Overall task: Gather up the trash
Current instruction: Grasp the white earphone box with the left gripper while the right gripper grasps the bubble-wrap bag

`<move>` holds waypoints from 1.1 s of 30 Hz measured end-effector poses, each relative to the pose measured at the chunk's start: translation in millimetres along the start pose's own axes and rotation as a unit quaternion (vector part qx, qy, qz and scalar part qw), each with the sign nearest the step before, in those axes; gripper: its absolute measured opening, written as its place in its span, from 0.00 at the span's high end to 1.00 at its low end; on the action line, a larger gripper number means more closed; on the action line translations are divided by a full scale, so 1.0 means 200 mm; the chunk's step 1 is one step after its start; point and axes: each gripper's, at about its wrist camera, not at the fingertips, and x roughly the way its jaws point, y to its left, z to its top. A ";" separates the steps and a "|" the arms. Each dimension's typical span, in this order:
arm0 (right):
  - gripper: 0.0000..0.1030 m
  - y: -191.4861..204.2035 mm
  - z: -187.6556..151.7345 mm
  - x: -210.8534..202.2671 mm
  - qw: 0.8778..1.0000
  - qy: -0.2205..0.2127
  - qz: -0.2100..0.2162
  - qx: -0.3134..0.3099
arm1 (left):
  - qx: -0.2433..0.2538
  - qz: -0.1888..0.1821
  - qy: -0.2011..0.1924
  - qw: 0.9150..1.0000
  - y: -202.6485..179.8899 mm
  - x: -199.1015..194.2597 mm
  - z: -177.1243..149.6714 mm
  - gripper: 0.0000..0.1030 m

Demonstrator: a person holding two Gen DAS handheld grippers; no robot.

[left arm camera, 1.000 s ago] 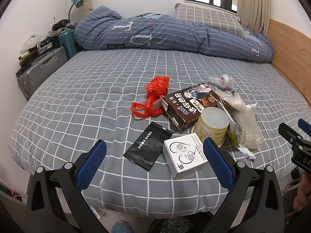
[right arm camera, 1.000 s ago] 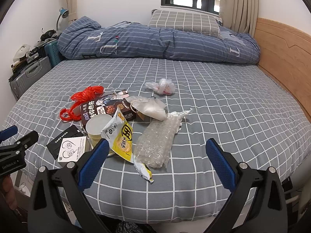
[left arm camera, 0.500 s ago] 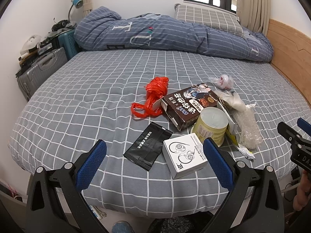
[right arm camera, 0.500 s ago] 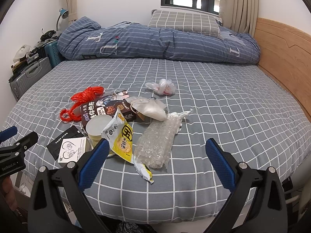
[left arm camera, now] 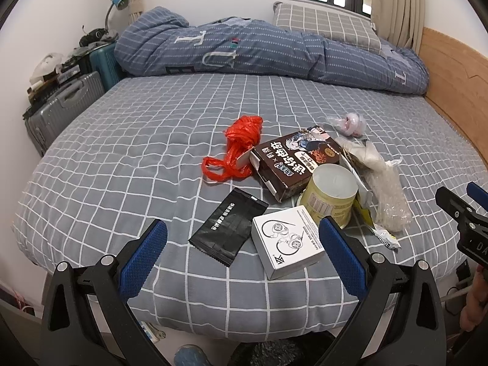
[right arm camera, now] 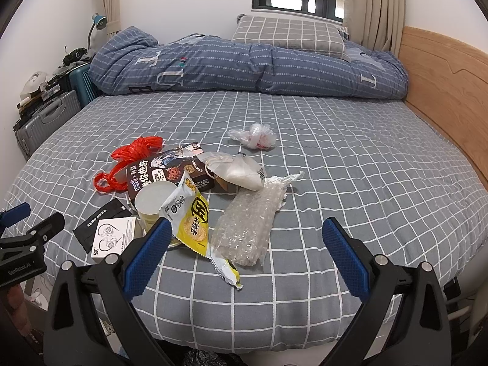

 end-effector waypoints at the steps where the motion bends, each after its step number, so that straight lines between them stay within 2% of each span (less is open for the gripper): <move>1: 0.08 0.00 0.00 0.00 1.000 0.001 0.000 0.000 | -0.001 0.000 0.001 1.000 0.00 0.01 0.00 0.06; 10: 0.08 -0.01 0.02 0.18 1.000 0.022 -0.013 -0.005 | 0.001 0.000 0.031 1.000 -0.10 0.18 -0.02 0.06; 18: 0.16 -0.08 -0.03 0.44 0.998 0.065 -0.018 0.010 | 0.007 -0.001 0.066 0.998 -0.21 0.39 -0.06 0.06; 25: 0.30 -0.13 -0.05 0.56 0.995 0.093 0.001 0.025 | 0.012 -0.005 0.087 0.996 -0.26 0.50 -0.09 0.10; 33: 0.57 -0.13 -0.08 0.63 0.992 0.116 0.028 0.036 | 0.011 -0.006 0.095 0.995 -0.27 0.54 -0.11 0.22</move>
